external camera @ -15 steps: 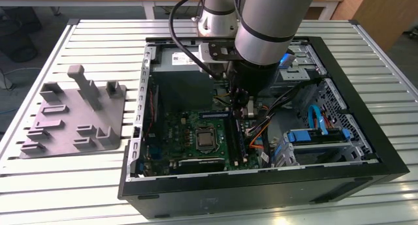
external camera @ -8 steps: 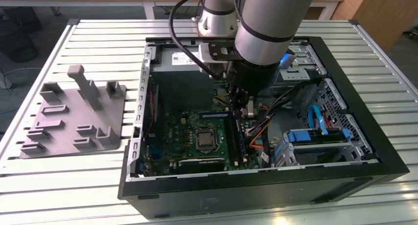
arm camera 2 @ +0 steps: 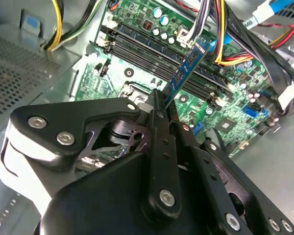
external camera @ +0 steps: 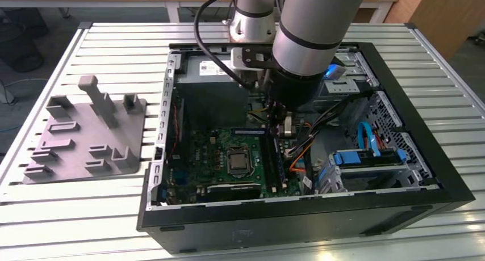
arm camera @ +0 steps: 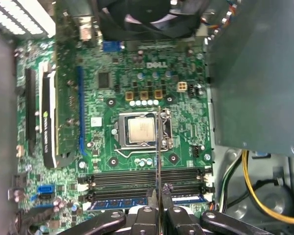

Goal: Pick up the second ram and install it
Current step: 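Insert the second ram into the second slot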

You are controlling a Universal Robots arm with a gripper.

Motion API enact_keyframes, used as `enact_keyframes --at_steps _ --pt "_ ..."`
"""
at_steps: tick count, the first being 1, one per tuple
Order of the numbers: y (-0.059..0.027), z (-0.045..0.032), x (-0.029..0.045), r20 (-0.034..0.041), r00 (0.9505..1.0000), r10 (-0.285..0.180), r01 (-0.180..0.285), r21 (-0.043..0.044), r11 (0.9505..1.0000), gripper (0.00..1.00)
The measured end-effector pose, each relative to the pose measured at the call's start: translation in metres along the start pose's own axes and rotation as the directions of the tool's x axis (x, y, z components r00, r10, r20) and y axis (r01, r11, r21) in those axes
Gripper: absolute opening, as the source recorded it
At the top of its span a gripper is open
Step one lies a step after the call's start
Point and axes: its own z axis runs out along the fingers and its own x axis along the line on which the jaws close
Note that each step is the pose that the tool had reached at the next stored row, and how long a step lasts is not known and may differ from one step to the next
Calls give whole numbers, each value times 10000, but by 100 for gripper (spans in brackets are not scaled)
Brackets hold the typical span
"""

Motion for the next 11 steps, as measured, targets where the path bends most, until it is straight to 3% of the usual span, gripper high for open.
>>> enact_keyframes --at_steps 5,11 --pt "0 4 0 77 9958 911 -911 24 9958 14" --pt "-1 10 0 170 9802 1972 -1973 42 9803 14"
